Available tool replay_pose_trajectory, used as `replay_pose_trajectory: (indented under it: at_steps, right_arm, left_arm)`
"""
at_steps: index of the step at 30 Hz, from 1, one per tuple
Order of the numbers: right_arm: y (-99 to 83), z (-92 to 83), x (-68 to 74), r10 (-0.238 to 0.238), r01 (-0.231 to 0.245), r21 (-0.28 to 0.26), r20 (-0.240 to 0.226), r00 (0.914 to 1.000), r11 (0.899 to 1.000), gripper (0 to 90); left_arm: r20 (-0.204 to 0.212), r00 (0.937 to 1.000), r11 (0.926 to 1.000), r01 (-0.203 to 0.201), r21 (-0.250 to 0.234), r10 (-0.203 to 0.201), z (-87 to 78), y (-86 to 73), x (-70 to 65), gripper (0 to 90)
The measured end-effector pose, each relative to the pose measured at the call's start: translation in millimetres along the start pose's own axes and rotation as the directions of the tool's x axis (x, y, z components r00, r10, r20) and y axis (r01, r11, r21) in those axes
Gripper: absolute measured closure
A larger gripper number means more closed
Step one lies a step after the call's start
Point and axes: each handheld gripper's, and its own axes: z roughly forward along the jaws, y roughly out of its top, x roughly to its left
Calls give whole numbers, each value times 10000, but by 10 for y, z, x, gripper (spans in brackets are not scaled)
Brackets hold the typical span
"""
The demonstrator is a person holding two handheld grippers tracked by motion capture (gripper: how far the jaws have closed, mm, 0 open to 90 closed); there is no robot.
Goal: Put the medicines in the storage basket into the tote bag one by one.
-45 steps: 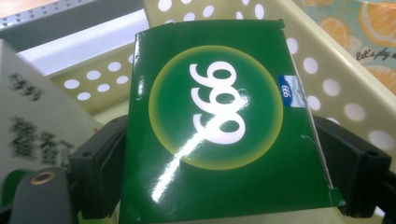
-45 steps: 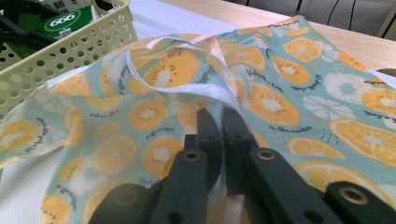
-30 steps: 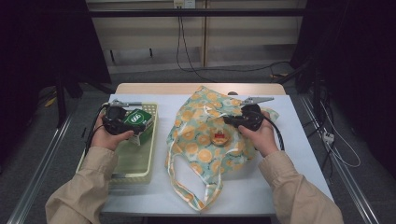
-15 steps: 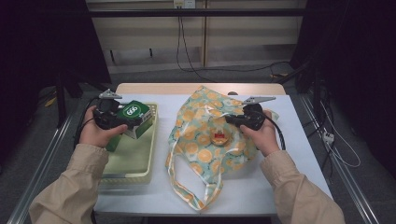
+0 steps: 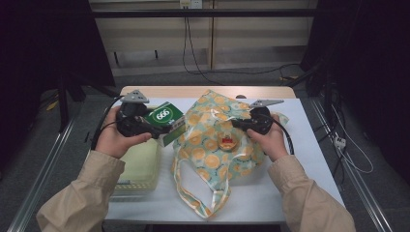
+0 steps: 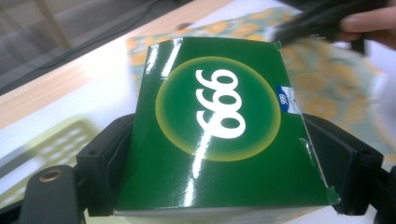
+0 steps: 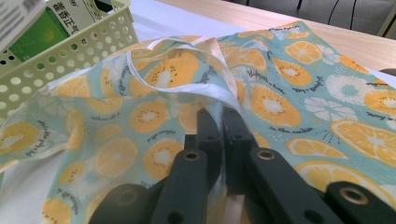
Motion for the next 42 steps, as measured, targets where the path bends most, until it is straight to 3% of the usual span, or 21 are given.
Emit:
replay_pose_trajectory:
  at_steps: [4, 8, 18, 24, 29, 32, 33, 38, 39, 40, 41, 42]
  right_arm:
    - [8, -3, 5, 18, -18, -64, -7, 10000, 10000, 879]
    - [25, -24, 2, 37, -37, -92, 27, 10000, 10000, 879]
    - [48, -42, -22, -13, 14, -150, 17, 10000, 9999, 879]
    - [41, -66, -75, 179, -179, -193, 5, 9998, 9997, 879]
    - [46, -90, -84, 129, -128, -232, 6, 9999, 9996, 879]
    - [48, -96, -84, 121, -121, -262, -8, 9999, 9996, 879]
    - [49, -97, -84, 112, -112, -265, -10, 9999, 9996, 879]
    - [45, -101, -73, 81, -81, -204, -10, 10000, 9998, 878]
    - [44, -103, -72, 59, -60, -196, -5, 10000, 9998, 878]
    - [42, -103, -70, 37, -37, -187, 4, 10000, 9998, 878]
    - [41, -102, -68, 41, -41, -167, 12, 10000, 9999, 878]
    - [39, -101, -66, 47, -47, -186, 12, 10000, 9998, 878]
  left_arm:
    - [511, 9981, 9994, -334, -78, 338, 144, 38, -200, 168]
    - [1053, 9935, 9990, -412, -145, 425, 314, 39, -358, 168]
    - [1744, 9830, 9980, -617, 171, 577, 776, -29, -615, 167]
    - [1807, 9793, 9943, -994, 383, 909, 1022, -81, -745, 167]
    - [1835, 9793, 9940, -966, 516, 856, 1188, -123, -761, 167]
    - [1633, 9818, 9912, -1100, 732, 969, 1281, -158, -761, 167]
    - [1385, 9848, 9886, -1185, 930, 1050, 1311, -172, -768, 167]
    - [1365, 9879, 9904, -879, 1068, 730, 1470, -271, -717, 167]
    - [1295, 9889, 9893, -886, 1161, 734, 1501, -291, -705, 167]
    - [928, 9926, 9881, -898, 1248, 785, 1512, -303, -708, 166]
    - [1281, 9905, 9935, -620, 959, 495, 1533, -316, -687, 166]
    - [1272, 9910, 9945, -526, 908, 408, 1547, -319, -676, 166]
